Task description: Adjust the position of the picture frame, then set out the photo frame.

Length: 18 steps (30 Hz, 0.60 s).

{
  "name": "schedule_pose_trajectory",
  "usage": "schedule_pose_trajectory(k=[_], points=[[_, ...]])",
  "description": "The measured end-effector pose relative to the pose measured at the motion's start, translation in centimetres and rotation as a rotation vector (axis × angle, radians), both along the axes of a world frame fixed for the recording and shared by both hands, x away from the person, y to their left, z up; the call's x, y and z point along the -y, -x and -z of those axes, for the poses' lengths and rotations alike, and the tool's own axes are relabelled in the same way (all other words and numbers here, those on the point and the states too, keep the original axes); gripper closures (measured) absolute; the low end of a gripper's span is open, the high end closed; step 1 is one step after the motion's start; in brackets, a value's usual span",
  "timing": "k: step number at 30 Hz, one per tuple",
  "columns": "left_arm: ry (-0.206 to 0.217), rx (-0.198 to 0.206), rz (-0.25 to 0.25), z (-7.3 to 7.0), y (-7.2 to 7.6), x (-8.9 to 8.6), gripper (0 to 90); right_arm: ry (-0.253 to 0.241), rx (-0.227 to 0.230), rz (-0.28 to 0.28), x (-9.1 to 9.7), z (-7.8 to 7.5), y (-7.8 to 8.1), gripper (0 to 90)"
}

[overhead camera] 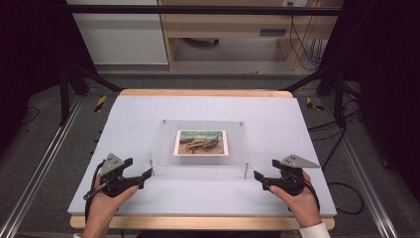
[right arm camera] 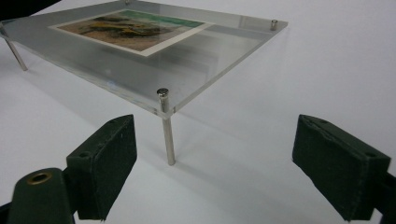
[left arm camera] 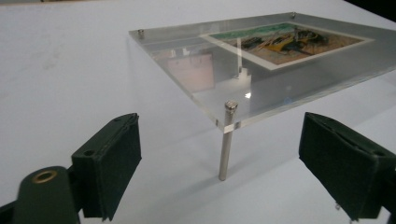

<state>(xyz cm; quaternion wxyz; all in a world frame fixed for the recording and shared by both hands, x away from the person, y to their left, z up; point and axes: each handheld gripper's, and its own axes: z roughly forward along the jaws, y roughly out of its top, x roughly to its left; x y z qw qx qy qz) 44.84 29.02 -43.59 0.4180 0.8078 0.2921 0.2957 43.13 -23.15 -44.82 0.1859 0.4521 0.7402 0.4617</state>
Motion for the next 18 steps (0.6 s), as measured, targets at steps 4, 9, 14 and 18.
schedule_pose_trajectory(k=[4,9,14,18], points=[[0.018,0.018,0.032,-0.2,0.1,0.1,9.4,0.003,0.025,0.006,-0.3,-0.5,0.2,13.1],[0.006,0.043,0.019,-0.8,0.4,0.4,7.8,0.007,0.060,0.009,-1.2,-1.4,0.5,14.3],[-0.068,0.060,0.016,-2.3,0.7,1.1,7.9,0.021,0.078,0.000,-2.2,-2.4,0.0,18.3],[-0.019,0.039,-0.018,-3.9,-0.6,1.8,8.6,0.020,0.068,-0.004,-3.0,-3.3,-1.1,21.7]])
